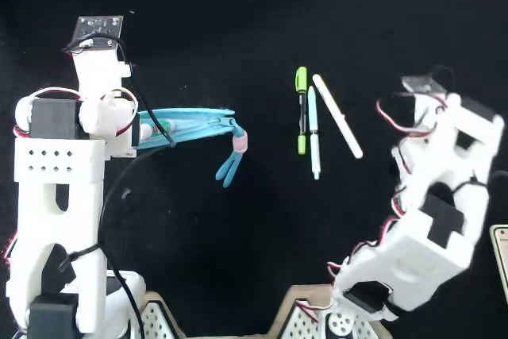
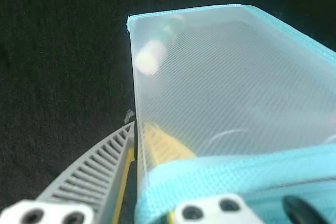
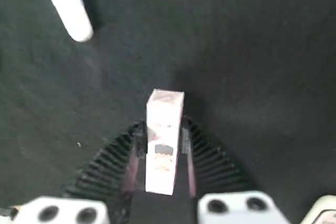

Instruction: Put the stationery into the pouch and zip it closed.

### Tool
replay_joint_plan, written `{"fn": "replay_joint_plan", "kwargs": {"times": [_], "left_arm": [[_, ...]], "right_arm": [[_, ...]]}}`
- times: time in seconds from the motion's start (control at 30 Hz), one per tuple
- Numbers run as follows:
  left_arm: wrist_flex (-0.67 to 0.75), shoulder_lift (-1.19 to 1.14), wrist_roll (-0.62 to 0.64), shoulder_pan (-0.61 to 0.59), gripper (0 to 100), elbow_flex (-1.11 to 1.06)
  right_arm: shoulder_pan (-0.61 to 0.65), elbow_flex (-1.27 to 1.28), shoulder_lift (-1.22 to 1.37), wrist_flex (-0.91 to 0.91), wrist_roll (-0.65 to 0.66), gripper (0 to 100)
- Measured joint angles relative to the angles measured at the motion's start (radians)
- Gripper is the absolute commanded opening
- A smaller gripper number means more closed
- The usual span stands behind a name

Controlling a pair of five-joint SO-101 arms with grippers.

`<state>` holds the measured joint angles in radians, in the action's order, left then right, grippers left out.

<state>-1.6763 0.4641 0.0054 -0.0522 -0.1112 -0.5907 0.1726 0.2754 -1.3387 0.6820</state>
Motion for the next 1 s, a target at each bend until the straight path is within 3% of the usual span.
{"fn": "replay_joint_plan", "kwargs": {"times": [0.53, 0.6, 0.7, 1.0], "left_arm": [[0.0, 0.0, 0.0, 0.0, 3, 0.0], [0.0, 0.0, 0.0, 0.0, 3, 0.0], [0.0, 0.0, 0.0, 0.0, 3, 0.0], [0.0, 0.0, 0.0, 0.0, 3, 0.0]], "right_arm": [[0.006, -0.008, 0.112, 0.054, 0.038, 21.3], [0.006, -0.011, 0.126, 0.068, 0.038, 16.6], [0.006, -0.011, 0.129, 0.08, 0.038, 0.9], [-0.015, 0.018, 0.055, 0.115, 0.038, 1.0]]}}
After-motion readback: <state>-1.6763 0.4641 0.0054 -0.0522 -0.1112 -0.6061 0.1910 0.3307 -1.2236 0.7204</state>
